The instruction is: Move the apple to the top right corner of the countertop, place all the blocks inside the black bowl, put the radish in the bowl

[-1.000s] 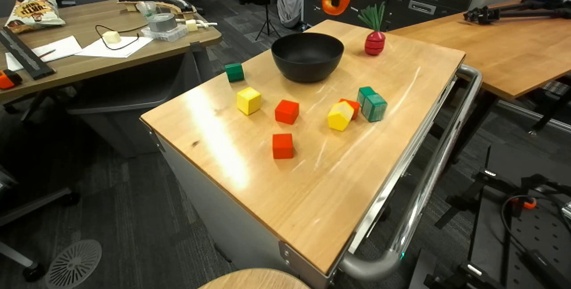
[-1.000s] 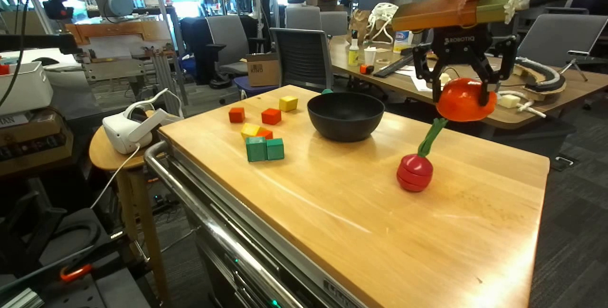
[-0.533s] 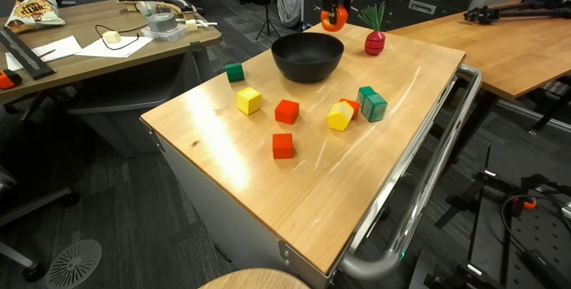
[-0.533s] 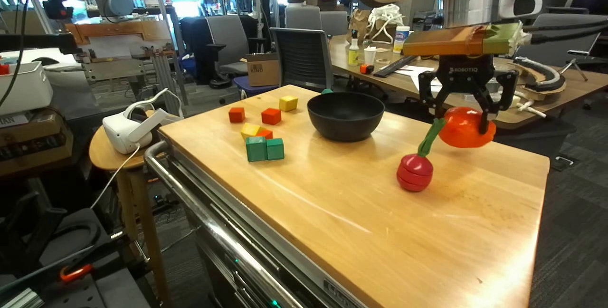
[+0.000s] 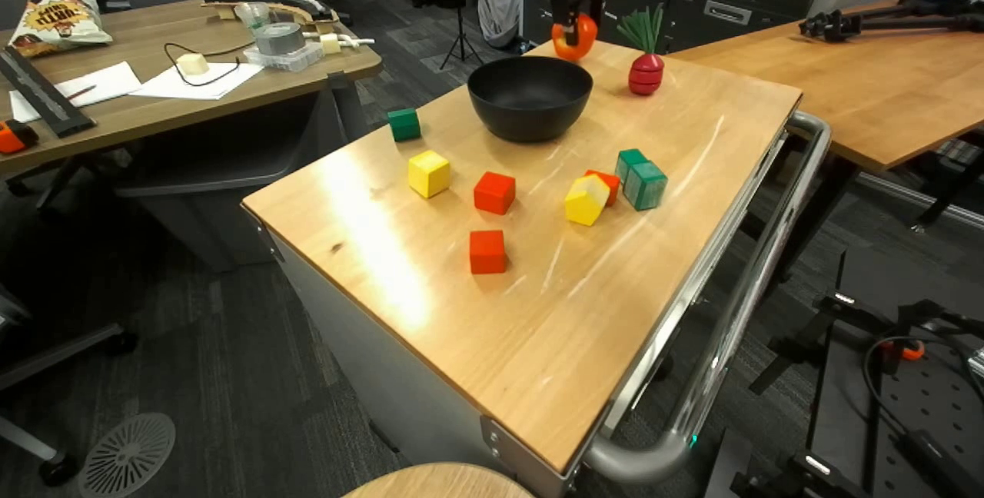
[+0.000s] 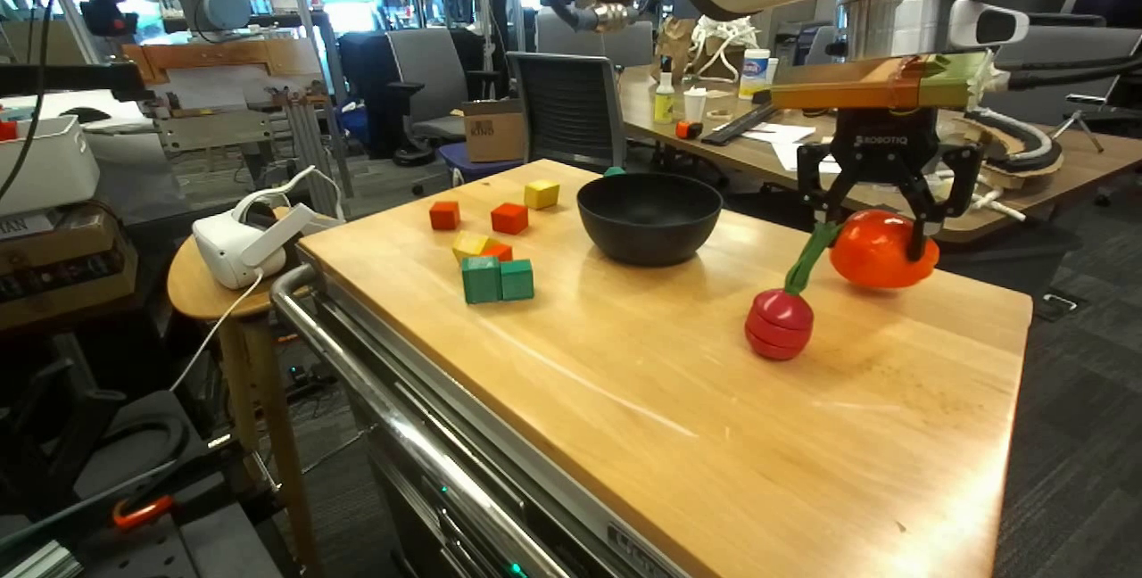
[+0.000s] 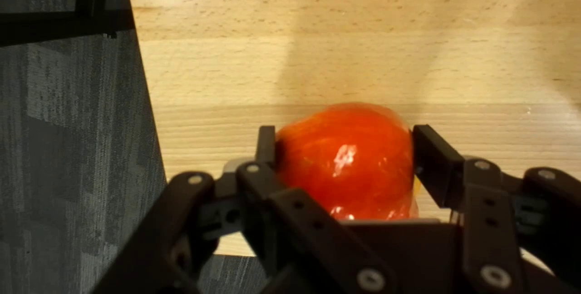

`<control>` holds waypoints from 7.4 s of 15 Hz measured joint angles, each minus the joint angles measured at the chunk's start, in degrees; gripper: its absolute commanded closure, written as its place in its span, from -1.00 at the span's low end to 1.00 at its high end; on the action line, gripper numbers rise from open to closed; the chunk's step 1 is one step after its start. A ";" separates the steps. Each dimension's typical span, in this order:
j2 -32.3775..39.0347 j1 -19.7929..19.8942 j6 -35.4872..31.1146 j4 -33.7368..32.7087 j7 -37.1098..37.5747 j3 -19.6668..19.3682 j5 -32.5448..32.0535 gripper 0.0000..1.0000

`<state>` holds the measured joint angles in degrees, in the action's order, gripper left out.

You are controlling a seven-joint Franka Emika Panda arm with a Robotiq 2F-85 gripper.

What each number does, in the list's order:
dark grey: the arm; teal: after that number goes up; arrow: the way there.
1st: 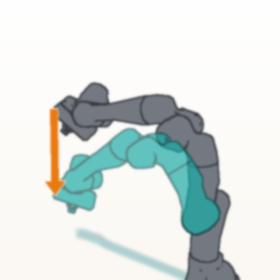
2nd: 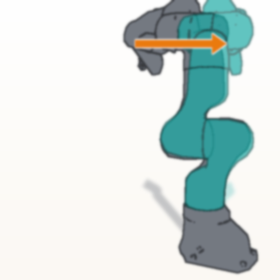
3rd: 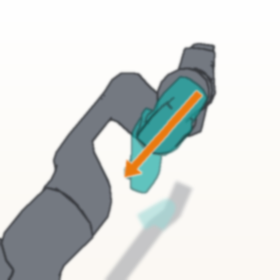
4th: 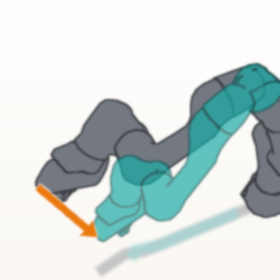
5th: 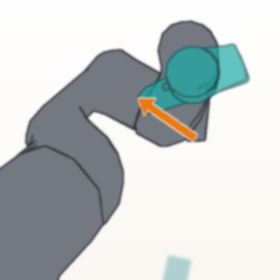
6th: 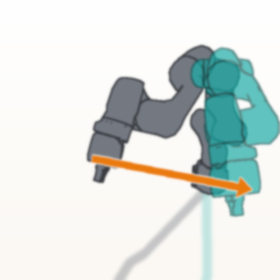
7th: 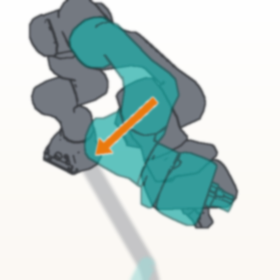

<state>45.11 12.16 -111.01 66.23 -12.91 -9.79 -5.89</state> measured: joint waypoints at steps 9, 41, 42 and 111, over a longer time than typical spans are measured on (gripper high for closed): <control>3.86 0.36 3.50 -5.65 1.42 0.19 0.01 -0.97; -33.38 -5.06 -5.87 24.76 3.85 4.50 -5.33 -1.00; -33.94 -7.12 -5.85 24.51 5.17 5.22 -8.12 -1.00; 12.79 -20.33 10.57 -16.98 -8.70 12.62 -6.34 -1.00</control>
<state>57.91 -8.17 -100.44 49.24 -21.61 2.83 -12.23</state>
